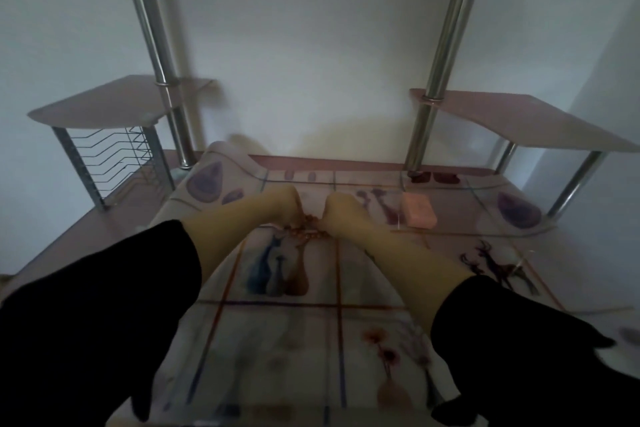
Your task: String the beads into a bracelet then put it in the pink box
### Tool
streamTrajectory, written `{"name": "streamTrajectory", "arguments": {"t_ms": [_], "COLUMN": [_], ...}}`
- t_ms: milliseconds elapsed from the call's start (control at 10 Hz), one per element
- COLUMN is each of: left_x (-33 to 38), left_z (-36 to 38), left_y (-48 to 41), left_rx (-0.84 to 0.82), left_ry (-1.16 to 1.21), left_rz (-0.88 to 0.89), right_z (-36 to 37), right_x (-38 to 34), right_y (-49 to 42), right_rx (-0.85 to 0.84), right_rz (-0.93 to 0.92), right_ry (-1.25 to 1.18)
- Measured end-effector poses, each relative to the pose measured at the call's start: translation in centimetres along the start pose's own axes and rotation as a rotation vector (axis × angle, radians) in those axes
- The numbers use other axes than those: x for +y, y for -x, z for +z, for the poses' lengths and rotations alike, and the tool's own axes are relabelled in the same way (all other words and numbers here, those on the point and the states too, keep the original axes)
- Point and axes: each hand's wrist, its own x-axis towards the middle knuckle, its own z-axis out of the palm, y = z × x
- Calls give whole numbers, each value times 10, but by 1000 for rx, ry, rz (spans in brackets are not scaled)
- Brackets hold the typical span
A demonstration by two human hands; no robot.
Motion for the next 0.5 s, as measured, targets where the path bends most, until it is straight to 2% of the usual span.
{"name": "streamTrajectory", "arguments": {"t_ms": [200,300,400,500], "left_x": [36,35,30,40], "left_z": [18,10,-15,-67], "left_y": [-3,2,5,15], "left_rx": [18,3,75,220], "left_ry": [-116,-82,99,455], "left_rz": [73,105,165,247], "right_z": [-9,-19,-45,-104], "right_x": [27,26,11,-13], "right_y": [-3,-4,-10,-12], "right_rx": [41,9,24,33], "right_rz": [97,81,63,104], "right_ry": [59,68,-44,-600]}}
